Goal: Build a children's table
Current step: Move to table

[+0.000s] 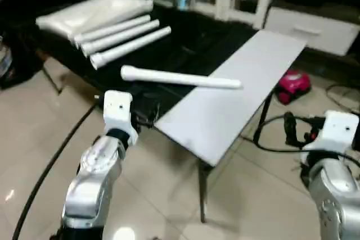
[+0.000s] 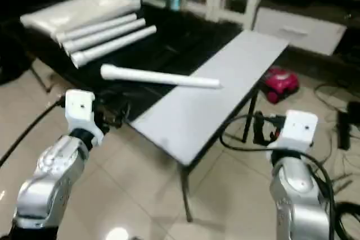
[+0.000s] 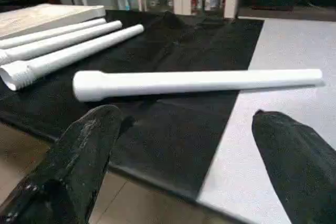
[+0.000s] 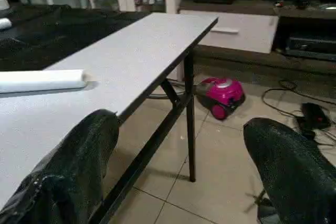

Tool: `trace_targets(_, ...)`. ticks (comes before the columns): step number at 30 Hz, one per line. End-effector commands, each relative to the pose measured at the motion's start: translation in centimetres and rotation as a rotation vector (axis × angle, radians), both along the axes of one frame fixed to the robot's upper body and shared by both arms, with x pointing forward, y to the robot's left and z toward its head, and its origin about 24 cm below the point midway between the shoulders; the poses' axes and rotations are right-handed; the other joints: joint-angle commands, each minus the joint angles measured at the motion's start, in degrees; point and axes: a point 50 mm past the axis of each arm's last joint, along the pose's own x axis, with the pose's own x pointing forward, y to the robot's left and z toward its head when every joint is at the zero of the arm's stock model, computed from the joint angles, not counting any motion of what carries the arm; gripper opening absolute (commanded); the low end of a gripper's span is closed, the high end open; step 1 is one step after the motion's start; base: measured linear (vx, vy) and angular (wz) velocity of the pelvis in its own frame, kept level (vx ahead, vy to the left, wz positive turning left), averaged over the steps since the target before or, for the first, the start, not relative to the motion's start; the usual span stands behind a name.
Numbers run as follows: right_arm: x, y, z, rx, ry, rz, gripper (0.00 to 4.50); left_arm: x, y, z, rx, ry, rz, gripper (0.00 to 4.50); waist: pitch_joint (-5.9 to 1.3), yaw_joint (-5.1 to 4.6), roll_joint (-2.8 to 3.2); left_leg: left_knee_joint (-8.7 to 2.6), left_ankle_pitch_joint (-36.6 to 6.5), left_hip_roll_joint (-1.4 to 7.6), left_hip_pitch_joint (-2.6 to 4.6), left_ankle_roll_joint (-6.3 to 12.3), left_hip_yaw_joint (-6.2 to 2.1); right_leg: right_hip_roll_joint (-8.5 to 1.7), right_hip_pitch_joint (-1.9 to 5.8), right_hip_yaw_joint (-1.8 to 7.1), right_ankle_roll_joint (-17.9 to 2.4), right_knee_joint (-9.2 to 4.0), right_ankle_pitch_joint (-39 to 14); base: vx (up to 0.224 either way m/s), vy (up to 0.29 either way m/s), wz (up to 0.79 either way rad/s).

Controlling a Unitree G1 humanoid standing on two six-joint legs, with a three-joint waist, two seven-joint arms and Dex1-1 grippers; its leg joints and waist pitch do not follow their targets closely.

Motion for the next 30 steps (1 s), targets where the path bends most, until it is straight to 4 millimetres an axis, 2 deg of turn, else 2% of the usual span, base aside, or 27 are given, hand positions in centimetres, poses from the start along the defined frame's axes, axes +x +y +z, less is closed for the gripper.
trace_targets(1, 0.0, 0.2, 0.3, 0.001, -0.006, 0.011, 4.25, 0.1, 0.3, 0.0, 0.009, -0.001, 0.019, 4.50, -1.73, -2.38, 0.62, -13.73, -24.8, 7.39, 2.88, 1.06, -1.20, 1.28, -3.03, -8.47, -5.2, 4.62, -19.2, -0.158, 0.269, -0.53)
trace_targets(2, 0.0, 0.2, 0.3, 0.000, -0.005, 0.012, 4.25, 0.0, 0.3, 0.0, 0.011, 0.000, 0.020, 4.50, -1.86, -2.95, 0.79, -15.63, -32.0, 8.93, 2.68, -0.31, 0.28, -0.79, -1.86, -12.69, -4.2, 8.23, -11.2, -0.125, 0.265, -0.61)
trace_targets(3, 0.0, 0.2, 0.3, -0.002, -0.004, 0.012, 4.25, -0.1, 0.4, -0.1, 0.013, 0.001, 0.023, 4.50, -0.83, -3.33, 0.21, -16.99, -35.5, 10.06, 2.10, -1.68, 2.25, -2.41, -0.38, -15.37, -5.5, 7.97, -7.2, -0.125, 0.265, -0.61)
trace_targets(4, 0.0, 0.2, 0.3, -0.003, -0.003, 0.016, 4.25, -0.2, 0.5, -0.2, 0.017, 0.005, 0.030, 4.50, -1.24, -3.70, -1.17, -16.91, -36.6, 10.76, 2.77, -2.37, 2.68, -3.32, 0.66, -16.18, -5.5, 7.27, -6.4, -0.121, 0.207, -0.71)
trace_targets(5, 0.0, 0.2, 0.3, -0.005, -0.003, 0.021, 4.25, -0.2, 0.5, -0.2, 0.016, 0.007, 0.033, 4.50, -1.83, -2.82, -1.49, -18.03, -39.6, 11.27, 3.16, -7.43, 4.79, -4.33, 2.38, -16.62, -5.9, 6.89, -9.5, -0.072, 0.148, -0.64)
trace_targets(6, 0.0, 0.2, 0.3, -0.008, -0.004, 0.029, 4.25, -0.3, 0.6, -0.3, 0.015, 0.014, 0.045, 4.50, -2.75, -2.23, -4.14, -14.33, -33.9, 9.73, 4.02, -12.60, 6.61, -8.34, 2.26, -11.41, -6.3, 2.40, -24.3, -0.072, 0.148, -0.64)
trace_targets(7, -0.1, 0.2, 0.3, -0.006, -0.002, 0.035, 4.25, -0.4, 0.7, -0.4, 0.001, 0.023, 0.058, 4.50, -2.99, 0.21, -4.91, 5.85, -13.2, 3.43, -0.68, -6.62, -1.33, -20.95, 1.92, 2.92, -6.3, -9.57, -41.8, -0.032, 0.120, -0.62)
trace_targets(8, -0.2, 0.3, 0.2, -0.021, 0.007, 0.040, 4.25, -0.4, 0.7, -0.4, -0.005, 0.027, 0.063, 4.50, -3.50, -0.88, -4.24, 9.07, -6.8, 2.62, -6.86, -4.41, -5.47, -23.45, 8.25, 0.56, -5.0, -7.45, -36.4, -0.017, 0.151, -0.79)
trace_targets(9, -0.2, 0.4, 0.2, -0.032, 0.013, 0.042, 4.25, -0.5, 0.7, -0.4, -0.008, 0.028, 0.065, 4.50, -2.06, -1.23, -5.70, 6.82, 1.3, 1.77, -7.50, -7.18, -5.14, -16.51, 5.95, -7.87, 0.6, -6.73, -26.4, -0.017, 0.151, -0.79)
trace_targets(10, -0.4, 0.5, 0.1, -0.036, 0.015, 0.043, 4.25, -0.6, 0.6, -0.4, -0.006, 0.026, 0.065, 4.50, -2.10, -0.89, -4.98, 4.44, 3.7, 1.77, -5.42, -8.10, -4.46, -14.00, 4.78, -9.62, -2.1, -6.45, -21.6, -0.026, 0.167, -0.63)
trace_targets(11, -0.5, 0.5, 0.1, -0.042, 0.018, 0.041, 4.25, -0.7, 0.5, -0.3, -0.004, 0.022, 0.066, 4.50, -1.89, -1.29, -4.29, -0.58, 7.4, 1.56, -1.40, -6.89, -2.60, -9.17, 2.44, -14.47, -7.8, -7.22, -22.1, -0.054, 0.179, -0.20)
trace_targets(12, -0.6, 0.5, 0.1, -0.044, 0.018, 0.038, 4.25, -0.7, 0.5, -0.4, -0.003, 0.024, 0.068, 4.50, -2.00, -1.62, -3.65, -3.67, 8.5, 2.23, -1.42, -4.96, -2.16, -7.78, 3.22, -15.05, -10.7, -7.36, -23.5, -0.054, 0.179, -0.20)
trace_targets(13, -0.8, 0.5, 0.1, -0.052, 0.019, 0.030, 4.25, -0.9, 0.6, -0.5, 0.002, 0.038, 0.078, 4.50, -1.47, -4.03, 0.27, -11.33, -8.1, 8.34, -1.27, -1.80, -4.40, -1.83, 2.69, -13.93, -10.4, -3.68, -16.2, -0.032, 0.213, 0.04)
trace_targets(14, -1.0, 0.5, 0.1, -0.052, 0.014, 0.030, 4.25, -0.9, 0.6, -0.5, 0.001, 0.040, 0.079, 4.50, -2.11, -4.82, 0.95, -11.97, -13.5, 9.90, -0.96, -3.02, -5.62, -2.16, 3.24, -13.30, -10.3, -2.08, -10.6, -0.019, 0.208, 0.12)
trace_targets(15, -1.1, 0.6, 0.2, -0.051, 0.010, 0.032, 4.25, -0.9, 0.6, -0.5, -0.004, 0.040, 0.072, 4.50, -1.53, -4.97, 1.53, -13.05, -23.7, 10.15, -0.22, -5.86, -5.87, -2.60, 3.34, -12.39, -10.3, -2.49, -4.3, -0.019, 0.208, 0.12)
trace_targets(16, -1.1, 0.6, 0.3, -0.051, 0.009, 0.032, 4.25, -0.9, 0.6, -0.5, -0.005, 0.040, 0.071, 4.50, -1.73, -5.07, 1.55, -12.76, -24.3, 9.73, 0.20, -6.72, -5.71, -2.78, 3.29, -12.19, -10.2, -2.95, -2.0, -0.012, 0.174, 0.10)
trace_targets(17, -1.2, 0.5, 0.3, -0.050, 0.007, 0.031, 4.25, -0.9, 0.5, -0.6, -0.003, 0.042, 0.068, 4.50, -1.75, -4.96, 1.37, -12.17, -20.8, 8.75, -0.11, -7.57, -4.99, -3.33, 3.38, -11.80, -10.0, -3.86, 0.8, -0.005, 0.142, 0.08)
trace_targets(18, -1.3, 0.4, 0.4, -0.050, 0.007, 0.029, 4.25, -0.9, 0.5, -0.6, -0.003, 0.044, 0.064, 4.50, -1.48, -4.63, 0.64, -12.00, -18.7, 7.97, -0.55, -7.83, -3.97, -3.72, 3.24, -11.24, -9.5, -4.90, -1.6, -0.005, 0.142, 0.08)
trace_targets(19, -1.4, 0.4, 0.4, -0.047, 0.002, 0.027, 4.25, -0.9, 0.4, -0.6, -0.005, 0.046, 0.061, 4.50, -1.24, -4.57, -0.03, -11.71, -19.8, 7.28, -0.69, -8.28, -3.18, -4.15, 2.96, -10.70, -8.9, -5.42, -6.6, 0.003, 0.098, 0.07)
trace_targets(20, -1.4, 0.3, 0.5, -0.043, 0.000, 0.028, 4.25, -0.9, 0.4, -0.6, -0.005, 0.046, 0.059, 4.50, -1.28, -4.48, -0.05, -11.73, -21.3, 7.07, -0.60, -8.31, -2.90, -4.46, 3.16, -10.58, -8.6, -5.59, -10.4, 0.013, 0.051, 0.04)
trace_targets(21, -1.5, 0.3, 0.5, -0.034, -0.005, 0.030, 4.25, -0.9, 0.3, -0.6, -0.007, 0.046, 0.057, 4.50, -1.19, -4.50, -0.25, -11.58, -24.2, 6.77, -0.29, -7.81, -2.45, -4.87, 2.87, -10.23, -7.3, -6.37, -18.0, 0.013, 0.051, 0.04)
trace_targets(22, -1.6, 0.3, 0.5, -0.034, -0.006, 0.030, 4.25, -0.8, 0.3, -0.6, -0.011, 0.046, 0.053, 4.50, -1.45, -4.63, -0.17, -11.43, -24.3, 6.68, -0.14, -7.38, -2.30, -4.80, 3.04, -10.09, -7.3, -6.43, -19.7, 0.000, 0.000, 0.00)
trace_targets(23, -1.6, 0.3, 0.5, -0.035, -0.006, 0.029, 4.25, -0.8, 0.2, -0.5, -0.013, 0.045, 0.050, 4.50, -1.41, -4.76, -0.53, -11.53, -24.7, 6.36, 0.08, -5.84, -1.89, -4.46, 3.15, -10.06, -7.1, -7.01, -23.1, 0.000, 0.000, 0.00)
trace_targets(25, -1.5, 0.3, 0.6, -0.037, -0.010, 0.029, 4.25, -0.7, 0.2, -0.4, -0.014, 0.043, 0.047, 4.50, -1.42, -5.19, -0.68, -11.66, -23.2, 5.52, 0.19, -2.13, -0.87, -4.01, 4.60, -10.31, -7.5, -7.94, -28.6, 0.000, 0.000, 0.00)
trace_targets(26, -1.4, 0.3, 0.7, -0.035, -0.016, 0.030, 4.25, -0.6, 0.2, -0.4, -0.013, 0.040, 0.046, 4.50, -1.18, -5.26, -0.72, -11.70, -22.8, 5.42, 0.36, -1.50, -0.67, -4.03, 4.57, -10.31, -7.5, -8.32, -30.0, 0.071, -0.039, -0.03)
trace_targets(27, -1.4, 0.4, 0.8, -0.031, -0.025, 0.033, 4.25, -0.5, 0.2, -0.3, -0.013, 0.035, 0.043, 4.50, -1.49, -5.60, -1.05, -11.64, -20.0, 5.10, 0.52, -0.27, -0.21, -4.00, 5.42, -10.12, -8.1, -8.69, -29.7, 0.071, -0.039, -0.03)
trace_targets(30, -1.2, 0.6, 1.1, -0.015, -0.049, 0.045, 4.25, -0.3, 0.2, 0.1, -0.010, 0.023, 0.039, 4.50, -1.78, -5.58, -1.09, -11.58, -13.4, 4.97, 0.25, 2.39, 0.42, -3.95, 6.57, -9.78, -9.9, -8.88, -26.4, 0.083, -0.036, 0.03)
